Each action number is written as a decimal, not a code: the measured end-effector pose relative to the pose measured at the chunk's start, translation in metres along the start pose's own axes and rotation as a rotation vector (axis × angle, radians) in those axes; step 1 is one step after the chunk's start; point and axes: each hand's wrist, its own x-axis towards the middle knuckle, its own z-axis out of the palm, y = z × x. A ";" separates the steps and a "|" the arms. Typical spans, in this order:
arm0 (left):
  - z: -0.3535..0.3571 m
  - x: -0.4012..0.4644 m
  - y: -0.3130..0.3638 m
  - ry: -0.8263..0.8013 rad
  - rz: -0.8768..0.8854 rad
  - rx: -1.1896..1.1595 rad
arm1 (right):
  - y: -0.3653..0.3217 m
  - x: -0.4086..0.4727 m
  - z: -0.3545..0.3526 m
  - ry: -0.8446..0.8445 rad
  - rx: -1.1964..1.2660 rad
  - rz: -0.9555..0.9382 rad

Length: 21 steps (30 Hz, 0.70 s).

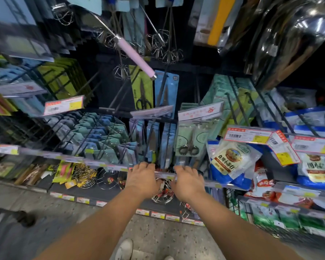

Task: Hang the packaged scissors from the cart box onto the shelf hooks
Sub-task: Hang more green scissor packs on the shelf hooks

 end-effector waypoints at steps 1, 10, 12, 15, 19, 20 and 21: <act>0.000 -0.003 -0.009 -0.001 -0.020 -0.011 | -0.011 0.002 0.002 -0.019 -0.023 -0.034; -0.012 -0.046 -0.135 0.004 -0.288 -0.183 | -0.146 0.022 0.029 -0.135 -0.191 -0.325; -0.016 -0.062 -0.172 0.013 -0.362 -0.223 | -0.191 0.024 0.039 -0.143 -0.214 -0.407; -0.021 -0.090 -0.234 0.038 -0.459 -0.251 | -0.264 0.020 0.060 -0.166 -0.240 -0.529; -0.022 -0.131 -0.323 0.093 -0.592 -0.288 | -0.362 0.008 0.096 -0.178 -0.277 -0.656; -0.022 -0.141 -0.344 0.102 -0.629 -0.302 | -0.386 0.004 0.105 -0.181 -0.290 -0.689; -0.022 -0.150 -0.364 0.112 -0.666 -0.317 | -0.408 0.000 0.113 -0.189 -0.309 -0.723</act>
